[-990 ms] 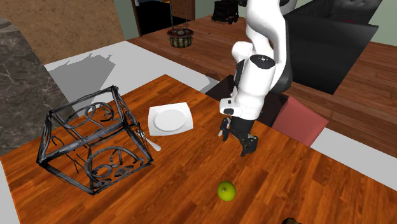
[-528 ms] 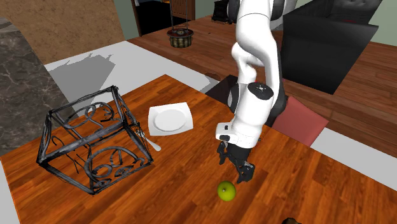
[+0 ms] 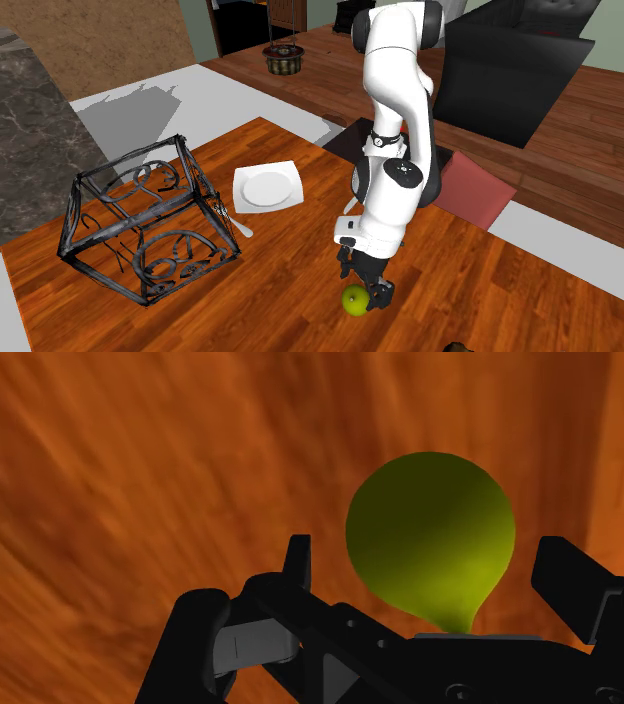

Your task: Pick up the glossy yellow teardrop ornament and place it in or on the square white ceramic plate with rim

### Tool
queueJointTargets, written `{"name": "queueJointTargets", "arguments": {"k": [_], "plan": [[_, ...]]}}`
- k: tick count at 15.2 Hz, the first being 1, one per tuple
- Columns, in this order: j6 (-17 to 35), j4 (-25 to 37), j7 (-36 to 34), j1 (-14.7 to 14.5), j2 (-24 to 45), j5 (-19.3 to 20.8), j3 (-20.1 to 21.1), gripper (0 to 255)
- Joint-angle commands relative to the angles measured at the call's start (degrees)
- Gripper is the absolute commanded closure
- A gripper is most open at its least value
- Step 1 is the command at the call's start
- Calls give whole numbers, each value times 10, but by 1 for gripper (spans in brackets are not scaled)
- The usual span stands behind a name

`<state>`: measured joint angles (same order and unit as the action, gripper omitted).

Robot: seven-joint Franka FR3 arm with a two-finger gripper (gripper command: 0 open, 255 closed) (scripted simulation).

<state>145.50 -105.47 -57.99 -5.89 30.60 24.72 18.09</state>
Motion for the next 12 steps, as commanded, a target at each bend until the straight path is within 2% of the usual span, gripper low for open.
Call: {"name": "queueJointTargets", "arguments": {"k": [1, 9, 10, 12], "plan": [[10, 9, -6, -6, 19, 8, -7, 0], [10, 9, -6, -6, 19, 8, -7, 0], [10, 9, -6, -6, 19, 8, -7, 255], [10, 9, -6, -6, 19, 8, -7, 255]]}}
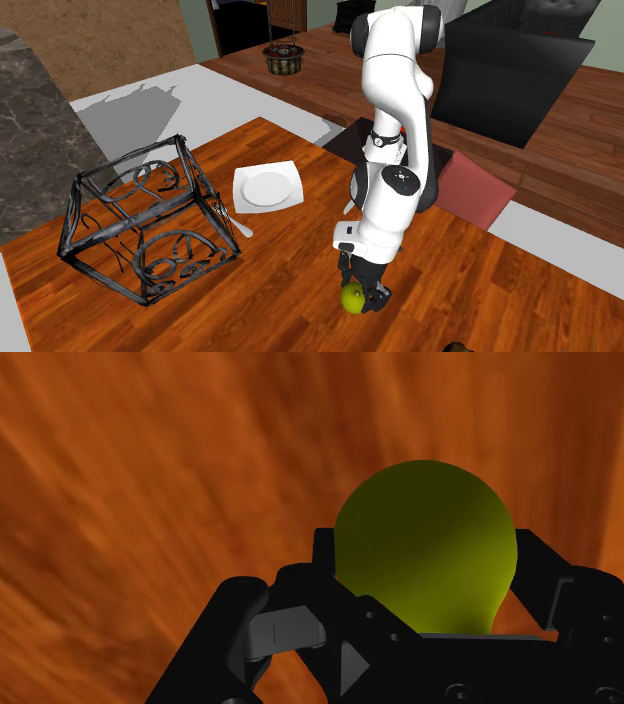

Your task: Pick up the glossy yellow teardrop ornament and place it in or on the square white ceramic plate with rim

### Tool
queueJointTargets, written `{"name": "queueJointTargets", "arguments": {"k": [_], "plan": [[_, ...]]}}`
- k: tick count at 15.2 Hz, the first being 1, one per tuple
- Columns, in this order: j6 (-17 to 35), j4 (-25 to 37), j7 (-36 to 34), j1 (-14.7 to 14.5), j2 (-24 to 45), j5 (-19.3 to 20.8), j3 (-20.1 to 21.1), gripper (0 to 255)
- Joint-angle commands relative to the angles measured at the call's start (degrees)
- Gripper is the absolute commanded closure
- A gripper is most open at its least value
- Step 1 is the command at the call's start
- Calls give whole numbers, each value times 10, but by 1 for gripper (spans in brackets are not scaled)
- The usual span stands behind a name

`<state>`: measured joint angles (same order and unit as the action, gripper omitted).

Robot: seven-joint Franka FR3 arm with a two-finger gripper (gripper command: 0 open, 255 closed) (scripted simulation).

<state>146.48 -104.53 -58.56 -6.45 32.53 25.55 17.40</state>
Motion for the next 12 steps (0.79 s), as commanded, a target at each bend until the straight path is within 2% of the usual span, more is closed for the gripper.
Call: {"name": "queueJointTargets", "arguments": {"k": [1, 7, 12], "plan": [[0, 0, 0, 0, 0, 0, 0, 255], [0, 0, 0, 0, 0, 0, 0, 255], [-26, 1, 13, 8, -25, -16, 12, 255]]}}
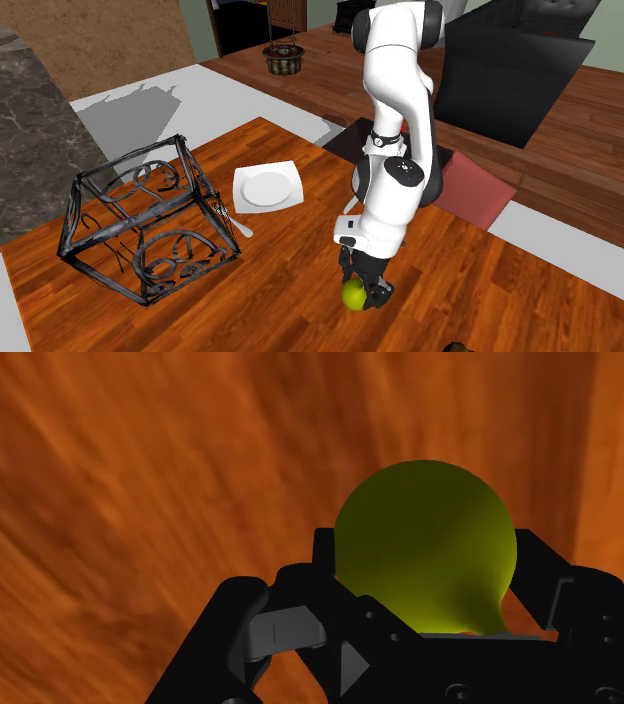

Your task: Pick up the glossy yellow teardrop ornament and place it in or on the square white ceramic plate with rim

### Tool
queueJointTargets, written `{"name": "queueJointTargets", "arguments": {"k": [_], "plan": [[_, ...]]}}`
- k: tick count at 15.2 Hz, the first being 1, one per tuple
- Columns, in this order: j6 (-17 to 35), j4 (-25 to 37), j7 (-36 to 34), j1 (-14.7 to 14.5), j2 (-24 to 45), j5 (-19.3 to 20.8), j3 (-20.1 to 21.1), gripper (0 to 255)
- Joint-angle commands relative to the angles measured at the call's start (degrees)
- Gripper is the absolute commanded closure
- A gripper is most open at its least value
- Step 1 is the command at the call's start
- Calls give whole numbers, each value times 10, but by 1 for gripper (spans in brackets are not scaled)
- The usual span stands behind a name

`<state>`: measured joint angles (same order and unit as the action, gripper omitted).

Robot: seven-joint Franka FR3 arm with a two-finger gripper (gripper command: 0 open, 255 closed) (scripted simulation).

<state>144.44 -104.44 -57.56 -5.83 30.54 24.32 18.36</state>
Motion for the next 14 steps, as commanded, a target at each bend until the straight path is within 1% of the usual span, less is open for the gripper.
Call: {"name": "queueJointTargets", "arguments": {"k": [1, 14], "plan": [[-10, 1, 6, 4, -10, -7, 5, 255], [-79, 19, 37, 19, -64, -44, 28, 255]]}}
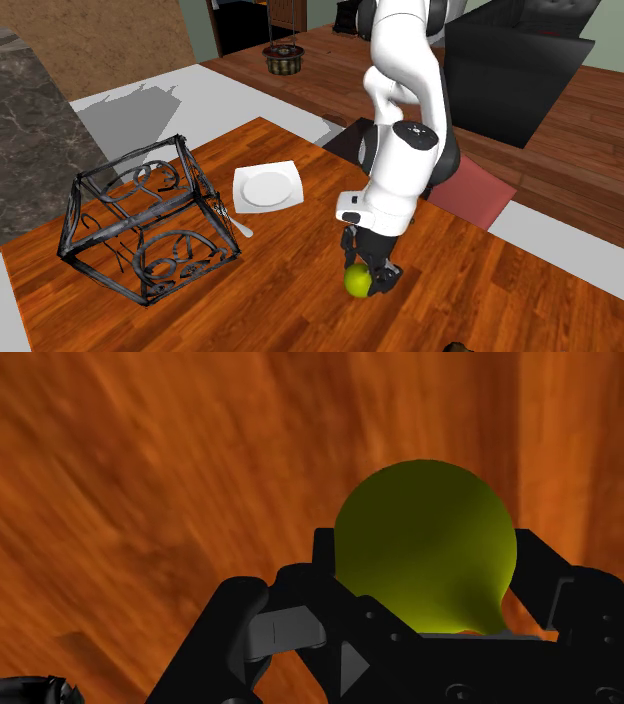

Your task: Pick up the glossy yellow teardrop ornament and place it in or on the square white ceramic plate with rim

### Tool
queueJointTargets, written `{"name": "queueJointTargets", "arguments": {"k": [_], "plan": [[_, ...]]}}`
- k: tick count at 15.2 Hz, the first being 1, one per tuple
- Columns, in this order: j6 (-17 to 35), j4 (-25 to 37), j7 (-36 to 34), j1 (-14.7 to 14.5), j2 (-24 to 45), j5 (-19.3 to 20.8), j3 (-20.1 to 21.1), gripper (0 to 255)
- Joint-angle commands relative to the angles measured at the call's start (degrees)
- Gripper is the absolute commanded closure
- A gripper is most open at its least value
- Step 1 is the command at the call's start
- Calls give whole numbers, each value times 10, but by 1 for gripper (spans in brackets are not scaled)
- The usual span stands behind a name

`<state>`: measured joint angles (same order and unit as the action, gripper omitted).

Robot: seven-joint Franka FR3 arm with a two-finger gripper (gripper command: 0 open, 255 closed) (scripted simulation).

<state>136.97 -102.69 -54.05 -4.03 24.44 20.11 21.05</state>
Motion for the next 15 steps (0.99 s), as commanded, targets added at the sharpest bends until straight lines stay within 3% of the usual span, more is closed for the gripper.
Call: {"name": "queueJointTargets", "arguments": {"k": [1, 15], "plan": [[6, -21, 13, 13, -17, -8, 2, 255], [105, -249, 237, 170, -177, -132, -9, 255]]}}
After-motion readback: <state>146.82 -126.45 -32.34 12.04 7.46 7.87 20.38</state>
